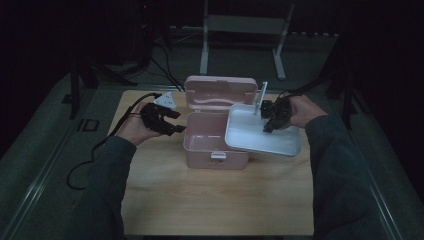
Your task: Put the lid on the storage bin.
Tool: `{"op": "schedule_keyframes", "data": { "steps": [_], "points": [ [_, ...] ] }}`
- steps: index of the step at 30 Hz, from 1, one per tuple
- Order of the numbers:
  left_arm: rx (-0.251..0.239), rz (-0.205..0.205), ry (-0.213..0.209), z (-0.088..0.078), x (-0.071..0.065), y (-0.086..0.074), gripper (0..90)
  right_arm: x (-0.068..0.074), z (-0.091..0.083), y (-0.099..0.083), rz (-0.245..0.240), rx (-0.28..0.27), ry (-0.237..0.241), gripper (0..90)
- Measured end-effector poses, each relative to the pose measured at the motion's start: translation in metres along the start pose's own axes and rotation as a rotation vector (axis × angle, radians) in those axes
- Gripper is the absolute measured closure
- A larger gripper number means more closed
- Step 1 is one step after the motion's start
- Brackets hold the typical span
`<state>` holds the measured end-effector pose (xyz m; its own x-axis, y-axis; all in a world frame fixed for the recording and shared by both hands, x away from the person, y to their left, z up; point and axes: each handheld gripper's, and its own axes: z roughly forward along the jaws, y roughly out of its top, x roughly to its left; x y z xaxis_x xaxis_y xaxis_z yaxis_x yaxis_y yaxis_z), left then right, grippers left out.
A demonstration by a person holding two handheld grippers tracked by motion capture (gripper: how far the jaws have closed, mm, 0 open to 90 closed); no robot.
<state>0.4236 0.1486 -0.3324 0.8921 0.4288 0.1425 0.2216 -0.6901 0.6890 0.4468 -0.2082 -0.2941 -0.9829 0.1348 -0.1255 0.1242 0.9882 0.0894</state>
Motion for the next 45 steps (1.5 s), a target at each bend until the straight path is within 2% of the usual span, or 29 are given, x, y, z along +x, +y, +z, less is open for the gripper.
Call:
{"op": "schedule_keyframes", "data": {
  "steps": [7, 14, 28, 38, 45],
  "points": [
    [-0.009, -0.005, 0.005, -0.002, 0.001, 0.0, 42.8, 0.001, 0.004, 0.016, -0.025, -0.031, 0.01, 89.7],
    [-0.024, -0.013, 0.014, -0.007, 0.003, 0.0, 43.4, 0.001, 0.008, 0.039, -0.049, -0.062, 0.022, 89.7],
    [-0.03, -0.02, 0.029, -0.014, 0.007, -0.003, 43.5, 0.003, 0.014, 0.076, -0.088, -0.07, 0.028, 89.7],
    [-0.037, -0.023, 0.033, -0.016, 0.008, -0.005, 43.5, 0.002, 0.022, 0.094, -0.108, -0.079, 0.0, 89.7],
    [-0.038, -0.026, 0.033, -0.017, 0.008, -0.005, 43.6, 0.001, 0.03, 0.103, -0.115, -0.085, 0.013, 89.7]
  ]
}}
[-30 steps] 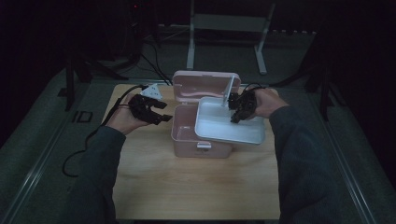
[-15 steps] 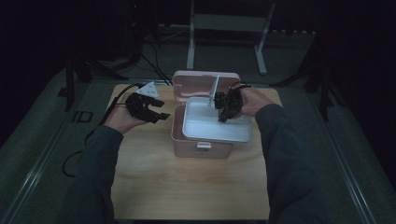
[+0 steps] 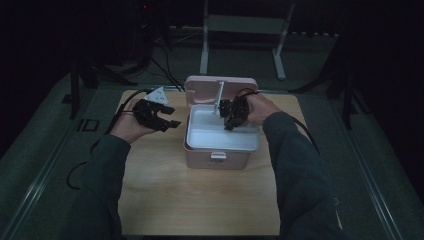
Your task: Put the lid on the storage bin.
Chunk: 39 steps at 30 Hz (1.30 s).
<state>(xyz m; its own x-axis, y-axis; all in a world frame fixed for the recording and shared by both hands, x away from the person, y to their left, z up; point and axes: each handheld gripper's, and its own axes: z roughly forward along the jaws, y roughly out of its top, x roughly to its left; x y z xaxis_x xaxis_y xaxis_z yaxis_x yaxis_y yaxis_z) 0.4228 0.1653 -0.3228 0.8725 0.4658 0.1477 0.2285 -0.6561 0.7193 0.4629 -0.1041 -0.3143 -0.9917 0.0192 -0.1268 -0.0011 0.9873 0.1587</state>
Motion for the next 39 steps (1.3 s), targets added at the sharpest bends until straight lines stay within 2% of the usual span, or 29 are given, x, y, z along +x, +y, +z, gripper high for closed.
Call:
{"op": "schedule_keyframes", "data": {
  "steps": [4, 12, 20, 27, 32, 39],
  "points": [
    [0.004, 0.002, -0.001, 0.001, 0.0, 0.0, 43.6, -0.002, 0.005, 0.005, -0.005, -0.011, 0.005, 89.7],
    [0.003, 0.005, -0.005, 0.002, -0.001, 0.001, 43.6, -0.002, 0.009, 0.015, -0.033, 0.031, -0.02, 89.6],
    [0.0, -0.002, -0.003, 0.001, 0.0, 0.001, 43.6, -0.003, 0.015, 0.016, -0.018, 0.03, -0.006, 89.5],
    [0.005, 0.004, -0.005, 0.003, -0.001, 0.003, 43.6, -0.005, 0.022, 0.011, -0.004, 0.006, -0.004, 88.5],
    [0.004, 0.003, -0.004, 0.004, 0.0, 0.005, 43.6, -0.005, 0.019, 0.009, 0.009, 0.009, -0.017, 84.6],
    [0.002, -0.005, -0.002, 0.003, 0.002, 0.005, 43.6, -0.007, 0.0, -0.007, 0.049, -0.016, -0.04, 80.1]
  ]
}}
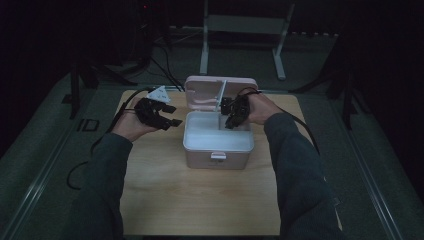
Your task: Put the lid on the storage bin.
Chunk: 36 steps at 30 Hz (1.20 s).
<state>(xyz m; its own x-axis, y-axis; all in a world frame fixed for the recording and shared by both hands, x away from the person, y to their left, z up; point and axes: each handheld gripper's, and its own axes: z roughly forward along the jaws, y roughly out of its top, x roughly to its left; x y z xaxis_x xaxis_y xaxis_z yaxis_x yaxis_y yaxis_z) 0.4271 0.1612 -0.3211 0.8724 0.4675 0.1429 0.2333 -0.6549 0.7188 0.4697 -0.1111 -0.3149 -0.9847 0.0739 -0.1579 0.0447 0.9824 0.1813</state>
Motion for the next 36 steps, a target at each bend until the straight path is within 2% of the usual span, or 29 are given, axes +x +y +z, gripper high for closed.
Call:
{"op": "schedule_keyframes", "data": {
  "steps": [14, 21, 26, 31, 36],
  "points": [
    [0.001, -0.005, 0.017, -0.003, 0.007, 0.005, 45.4, -0.006, -0.03, -0.06, 0.111, -0.016, -0.052, 78.7],
    [-0.005, -0.013, 0.037, -0.006, 0.013, 0.009, 47.8, -0.01, -0.042, -0.088, 0.173, -0.065, -0.086, 79.5],
    [-0.002, -0.01, 0.054, -0.006, 0.016, 0.013, 52.1, -0.012, -0.044, -0.095, 0.203, -0.077, -0.108, 80.7],
    [0.006, -0.015, 0.069, -0.004, 0.019, 0.015, 56.6, -0.015, -0.046, -0.098, 0.238, -0.064, -0.139, 87.7],
    [0.009, -0.021, 0.074, -0.003, 0.023, 0.016, 67.9, -0.019, -0.045, -0.099, 0.265, -0.059, -0.18, 90.0]
  ]
}}
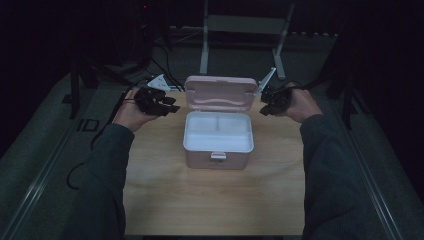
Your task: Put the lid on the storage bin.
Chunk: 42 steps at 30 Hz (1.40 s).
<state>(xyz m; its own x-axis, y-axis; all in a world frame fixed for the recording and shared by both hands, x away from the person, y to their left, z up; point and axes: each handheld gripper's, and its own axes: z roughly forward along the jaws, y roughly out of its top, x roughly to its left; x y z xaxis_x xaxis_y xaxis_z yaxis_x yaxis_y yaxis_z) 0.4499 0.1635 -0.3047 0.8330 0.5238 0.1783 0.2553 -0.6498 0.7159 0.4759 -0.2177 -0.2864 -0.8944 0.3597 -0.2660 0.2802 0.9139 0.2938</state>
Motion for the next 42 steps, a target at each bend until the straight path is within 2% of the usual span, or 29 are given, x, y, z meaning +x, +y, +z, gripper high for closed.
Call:
{"op": "schedule_keyframes", "data": {
  "steps": [3, 6, 11, 17, 21, 32, 37, 42],
  "points": [
    [-0.003, -0.01, -0.008, 0.001, 0.003, 0.001, 78.1, -0.002, 0.0, 0.001, 0.02, -0.011, -0.025, 90.0],
    [0.007, -0.013, -0.024, 0.002, 0.006, 0.001, 89.1, -0.005, -0.001, 0.002, 0.044, -0.029, -0.029, 90.0],
    [0.011, -0.017, -0.025, 0.003, 0.009, 0.005, 89.6, -0.008, -0.004, 0.003, 0.069, -0.055, -0.041, 90.0],
    [0.0, -0.036, 0.018, 0.0, 0.017, 0.012, 89.5, -0.012, -0.006, 0.007, 0.106, -0.053, -0.087, 90.0],
    [-0.012, -0.056, 0.052, 0.0, 0.021, 0.017, 89.4, -0.017, -0.009, 0.01, 0.142, -0.072, -0.116, 90.0],
    [-0.024, -0.067, 0.074, 0.003, 0.026, 0.033, 89.4, -0.022, -0.013, 0.019, 0.204, -0.14, -0.161, 90.0],
    [-0.037, -0.08, 0.09, 0.004, 0.027, 0.038, 89.4, -0.024, -0.014, 0.02, 0.222, -0.15, -0.184, 90.0],
    [-0.046, -0.083, 0.085, 0.007, 0.026, 0.043, 89.4, -0.025, -0.014, 0.023, 0.233, -0.166, -0.198, 90.0]
  ]
}}
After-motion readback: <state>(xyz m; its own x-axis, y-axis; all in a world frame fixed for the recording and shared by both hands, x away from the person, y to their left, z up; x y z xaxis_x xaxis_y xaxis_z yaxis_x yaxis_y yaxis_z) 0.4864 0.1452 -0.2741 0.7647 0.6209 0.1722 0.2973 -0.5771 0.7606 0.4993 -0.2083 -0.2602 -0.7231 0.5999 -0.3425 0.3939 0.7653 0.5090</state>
